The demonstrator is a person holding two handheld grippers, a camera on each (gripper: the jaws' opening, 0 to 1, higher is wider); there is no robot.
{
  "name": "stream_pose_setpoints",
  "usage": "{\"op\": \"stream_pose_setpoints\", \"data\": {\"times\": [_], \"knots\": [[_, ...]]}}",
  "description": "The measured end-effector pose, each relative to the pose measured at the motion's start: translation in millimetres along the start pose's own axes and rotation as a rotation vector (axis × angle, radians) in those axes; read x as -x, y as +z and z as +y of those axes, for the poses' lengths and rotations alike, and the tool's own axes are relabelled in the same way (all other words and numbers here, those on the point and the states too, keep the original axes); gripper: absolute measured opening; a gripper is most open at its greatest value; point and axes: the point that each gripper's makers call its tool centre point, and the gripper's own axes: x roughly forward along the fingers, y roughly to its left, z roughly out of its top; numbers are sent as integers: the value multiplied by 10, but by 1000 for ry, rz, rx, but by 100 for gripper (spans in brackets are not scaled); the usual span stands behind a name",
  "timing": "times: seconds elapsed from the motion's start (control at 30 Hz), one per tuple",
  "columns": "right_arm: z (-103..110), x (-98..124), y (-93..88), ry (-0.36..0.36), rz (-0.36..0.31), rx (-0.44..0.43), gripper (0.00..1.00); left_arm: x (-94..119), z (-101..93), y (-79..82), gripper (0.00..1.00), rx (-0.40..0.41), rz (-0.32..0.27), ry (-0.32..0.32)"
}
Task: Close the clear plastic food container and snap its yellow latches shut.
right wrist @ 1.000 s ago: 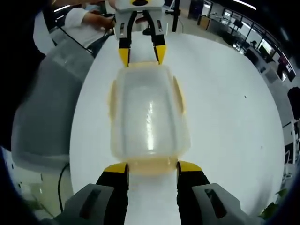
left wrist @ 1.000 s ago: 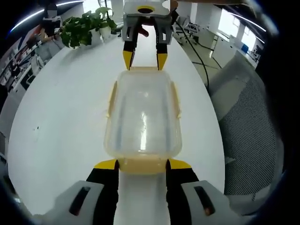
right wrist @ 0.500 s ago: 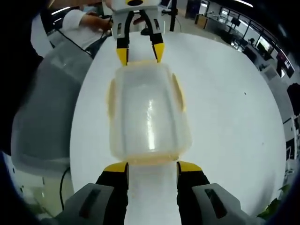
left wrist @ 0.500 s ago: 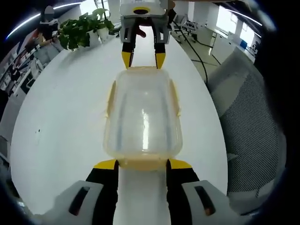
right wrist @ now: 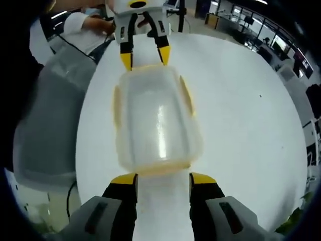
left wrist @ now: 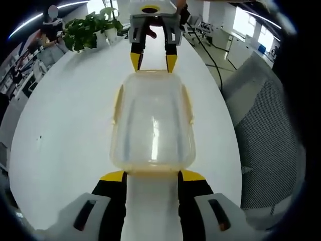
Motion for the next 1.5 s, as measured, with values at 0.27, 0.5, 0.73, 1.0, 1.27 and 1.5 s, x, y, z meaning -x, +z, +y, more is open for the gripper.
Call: {"op": "stream_pose_setpoints", "data": {"times": [0.27,0.5,0.73,1.0,1.27,1.5], "knots": [[15,35,-15,-12,-15,-33,39,55,-22,-34,37,14,12,11],[81,96,-3,-13,-43,-94,40,126,-98,-62,35,85,3,22],[62,131,26,-20,-91,-253,42,158,-65,-72,33,262,-56,69],[18,88,56,-57,-133,-364,41,190,-69,-79,33,550,-153,55],[31,64,96,-49,-193,-452,40,190,-9,-27,33,753,-256,64],[1,101,179,-48,-274,-674,34,151,47,-36,32,857,-274,93]]}}
